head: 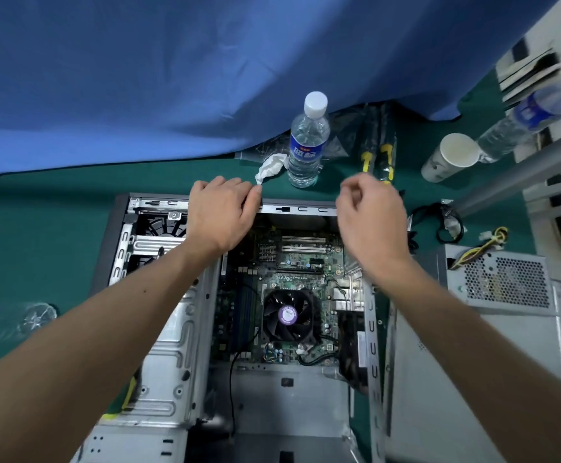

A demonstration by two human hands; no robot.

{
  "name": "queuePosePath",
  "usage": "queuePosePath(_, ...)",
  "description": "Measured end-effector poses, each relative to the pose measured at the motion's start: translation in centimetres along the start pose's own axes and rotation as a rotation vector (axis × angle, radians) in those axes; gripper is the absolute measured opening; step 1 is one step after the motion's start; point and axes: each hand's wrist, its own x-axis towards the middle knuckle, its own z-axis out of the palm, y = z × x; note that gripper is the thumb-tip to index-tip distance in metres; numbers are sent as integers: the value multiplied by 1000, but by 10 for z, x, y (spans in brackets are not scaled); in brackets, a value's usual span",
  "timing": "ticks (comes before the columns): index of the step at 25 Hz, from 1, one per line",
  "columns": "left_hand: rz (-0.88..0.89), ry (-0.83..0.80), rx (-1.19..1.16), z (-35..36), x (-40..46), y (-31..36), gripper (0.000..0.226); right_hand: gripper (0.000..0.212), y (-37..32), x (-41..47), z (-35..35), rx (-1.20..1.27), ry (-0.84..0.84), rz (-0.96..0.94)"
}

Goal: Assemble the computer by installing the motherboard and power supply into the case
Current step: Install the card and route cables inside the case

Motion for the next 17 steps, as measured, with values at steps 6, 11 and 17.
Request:
queuePosePath(6,-52,-45,-72,-10,-2,14,36,54,15,33,27,-387,-261,-165)
queuePosePath(11,-128,130,-292,7,-78,83,24,51,20,35,34,-362,-156,-201)
queuePosePath(17,-590,-110,-497,43,-79,112,27,52,24,37,35,-371,-159,-226)
